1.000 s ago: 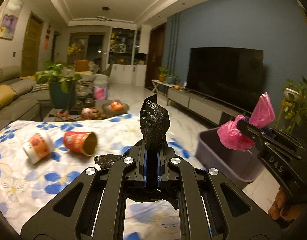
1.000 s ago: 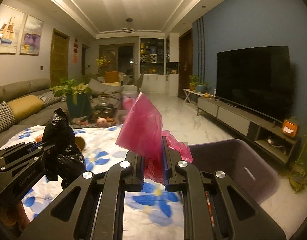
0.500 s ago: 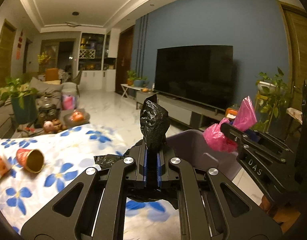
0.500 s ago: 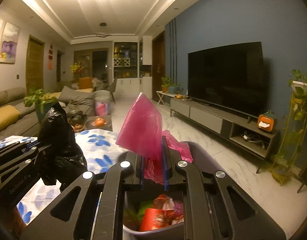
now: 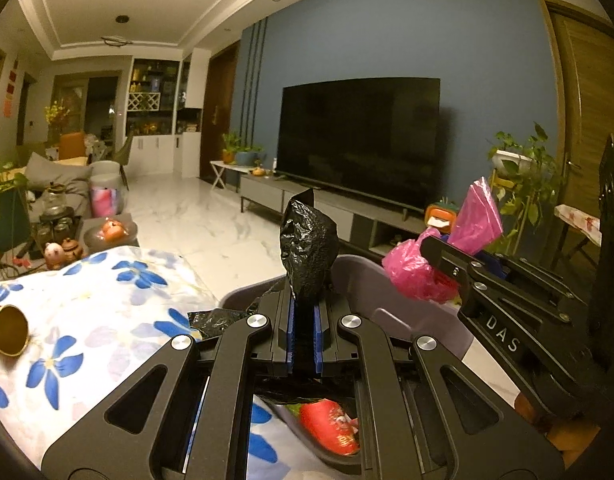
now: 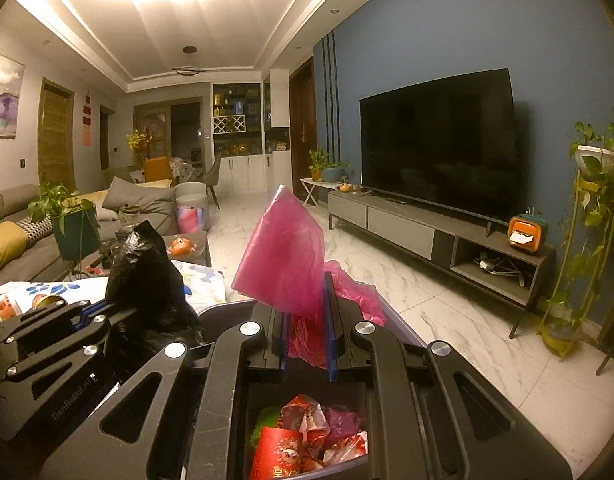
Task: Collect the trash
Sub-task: 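Carry the black bag and pink bag over the grey bin with both tools, then open both tools to drop the black and pink bags into the bin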
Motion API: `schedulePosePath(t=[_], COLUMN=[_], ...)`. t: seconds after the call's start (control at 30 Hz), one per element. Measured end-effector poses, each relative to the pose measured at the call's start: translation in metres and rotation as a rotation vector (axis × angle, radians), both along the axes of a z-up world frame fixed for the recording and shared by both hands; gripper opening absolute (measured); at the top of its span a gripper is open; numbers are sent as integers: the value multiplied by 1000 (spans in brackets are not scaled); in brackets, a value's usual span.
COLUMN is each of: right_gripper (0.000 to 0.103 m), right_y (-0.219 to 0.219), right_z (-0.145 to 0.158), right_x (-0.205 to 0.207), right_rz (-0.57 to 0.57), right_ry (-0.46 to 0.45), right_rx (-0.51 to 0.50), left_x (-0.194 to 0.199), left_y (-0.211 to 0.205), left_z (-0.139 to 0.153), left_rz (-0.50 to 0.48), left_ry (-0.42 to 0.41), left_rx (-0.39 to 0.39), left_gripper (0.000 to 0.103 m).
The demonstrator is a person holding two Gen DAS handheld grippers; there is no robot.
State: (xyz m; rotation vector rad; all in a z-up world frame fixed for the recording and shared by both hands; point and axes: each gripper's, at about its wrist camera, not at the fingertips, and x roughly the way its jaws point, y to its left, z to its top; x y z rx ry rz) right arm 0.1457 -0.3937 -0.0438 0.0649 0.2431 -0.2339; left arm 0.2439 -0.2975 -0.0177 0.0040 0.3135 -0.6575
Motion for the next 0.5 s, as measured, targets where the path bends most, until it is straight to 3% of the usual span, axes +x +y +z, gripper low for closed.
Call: schedulePosePath(t=[0.37,0.5], right_gripper=[17,24], right_y=[-1,-5], right_z=[0,2], right_x=[6,7], right_rz=[-6,0], right_ry=[-2,-10], right_rx=[30,49], left_x=[10,14], left_y=[-13,-18], left_z=[-16,-22], left_rz=[-38,-56], left_ry=[27,59], left_rx=[8,10], left_gripper=[7,8])
